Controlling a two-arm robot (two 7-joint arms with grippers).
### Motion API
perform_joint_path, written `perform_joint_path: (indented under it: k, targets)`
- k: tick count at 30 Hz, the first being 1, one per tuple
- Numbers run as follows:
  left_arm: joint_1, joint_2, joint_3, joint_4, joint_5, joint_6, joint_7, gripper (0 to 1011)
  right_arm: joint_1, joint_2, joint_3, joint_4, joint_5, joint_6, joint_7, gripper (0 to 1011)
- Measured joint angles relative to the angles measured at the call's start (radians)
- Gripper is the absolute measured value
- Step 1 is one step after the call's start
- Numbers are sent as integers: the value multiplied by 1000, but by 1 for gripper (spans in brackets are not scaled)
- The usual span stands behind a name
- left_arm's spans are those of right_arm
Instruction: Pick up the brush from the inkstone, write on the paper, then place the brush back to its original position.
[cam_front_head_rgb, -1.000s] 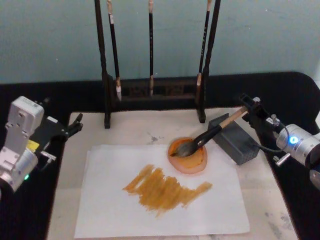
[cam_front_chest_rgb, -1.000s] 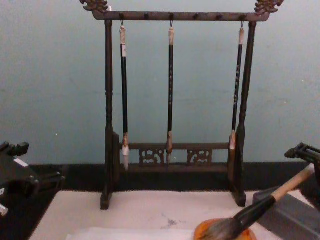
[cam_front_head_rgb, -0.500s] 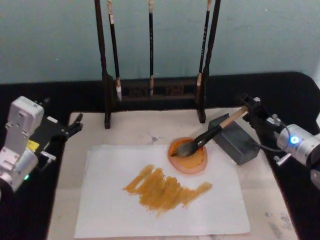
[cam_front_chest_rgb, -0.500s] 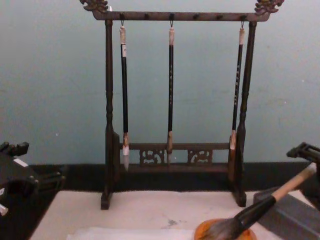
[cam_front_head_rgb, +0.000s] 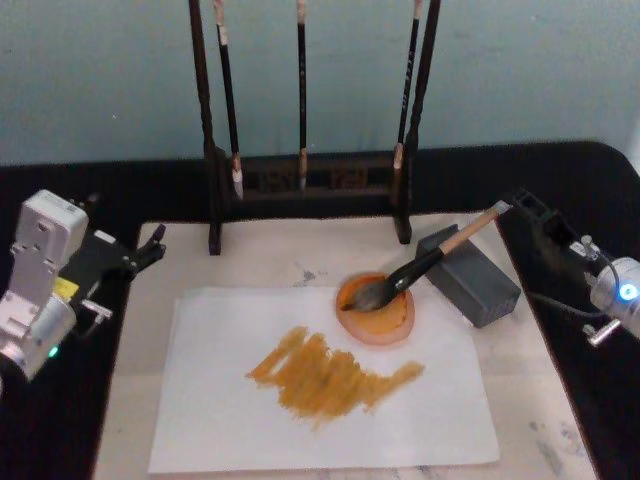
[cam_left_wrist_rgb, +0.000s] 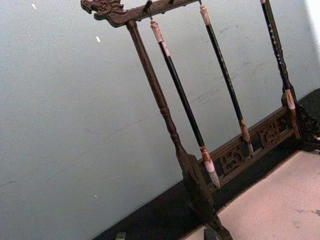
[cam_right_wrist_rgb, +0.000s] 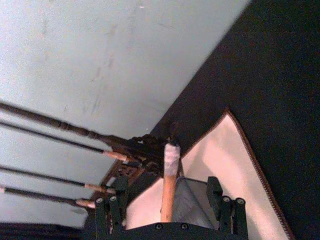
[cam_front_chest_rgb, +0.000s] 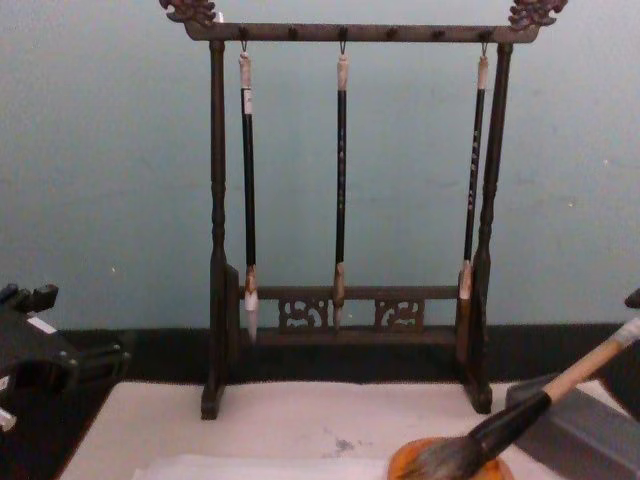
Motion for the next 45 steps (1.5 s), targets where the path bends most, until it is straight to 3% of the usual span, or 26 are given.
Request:
perform_joint_path:
  k: [4, 8, 9, 10, 11, 12, 13, 14, 16, 17, 25, 26, 27, 28, 30, 33, 45]
  targets:
    - [0, 0, 0, 0, 0, 0, 0, 1010, -42, 55, -20, -80, -86, -49, 14, 1000]
    - [0, 0, 0, 0, 0, 0, 0, 1010, -88, 125, -65, -177, -271, -146, 46, 1000]
    - [0, 0, 0, 0, 0, 0, 0, 1010, -100, 144, -84, -202, -351, -184, 49, 1000]
    - [0, 0, 0, 0, 0, 0, 0, 1010, -106, 152, -94, -216, -392, -199, 49, 1000]
    - [0, 0, 0, 0, 0, 0, 0, 1010, -106, 152, -94, -216, -392, -199, 49, 1000]
    - [0, 0, 0, 0, 0, 0, 0, 1010, -118, 166, -112, -235, -465, -228, 47, 1000]
    - [0, 0, 0, 0, 0, 0, 0, 1009, -122, 172, -123, -245, -500, -241, 46, 1000]
    - [0, 0, 0, 0, 0, 0, 0, 1010, -129, 181, -141, -258, -564, -261, 39, 1000]
    - [0, 0, 0, 0, 0, 0, 0, 1010, -133, 187, -159, -266, -615, -275, 34, 1000]
    - [0, 0, 0, 0, 0, 0, 0, 1010, -136, 192, -176, -269, -667, -287, 29, 1000]
    - [0, 0, 0, 0, 0, 0, 0, 1010, -125, 196, -262, -247, -888, -320, 16, 1000]
    - [0, 0, 0, 0, 0, 0, 0, 1010, -121, 198, -280, -240, -939, -326, 7, 1000]
    - [0, 0, 0, 0, 0, 0, 0, 1009, -121, 198, -280, -240, -939, -326, 7, 1000]
    - [0, 0, 0, 0, 0, 0, 0, 1010, -119, 199, -294, -234, -983, -331, -1, 1000]
    - [0, 0, 0, 0, 0, 0, 0, 1010, -118, 200, -305, -227, -1028, -336, -10, 1000]
    - [0, 0, 0, 0, 0, 0, 0, 1010, -117, 197, -311, -219, -1065, -341, -20, 1000]
    - [0, 0, 0, 0, 0, 0, 0, 1010, -129, 177, -281, -208, -1050, -341, -18, 1000]
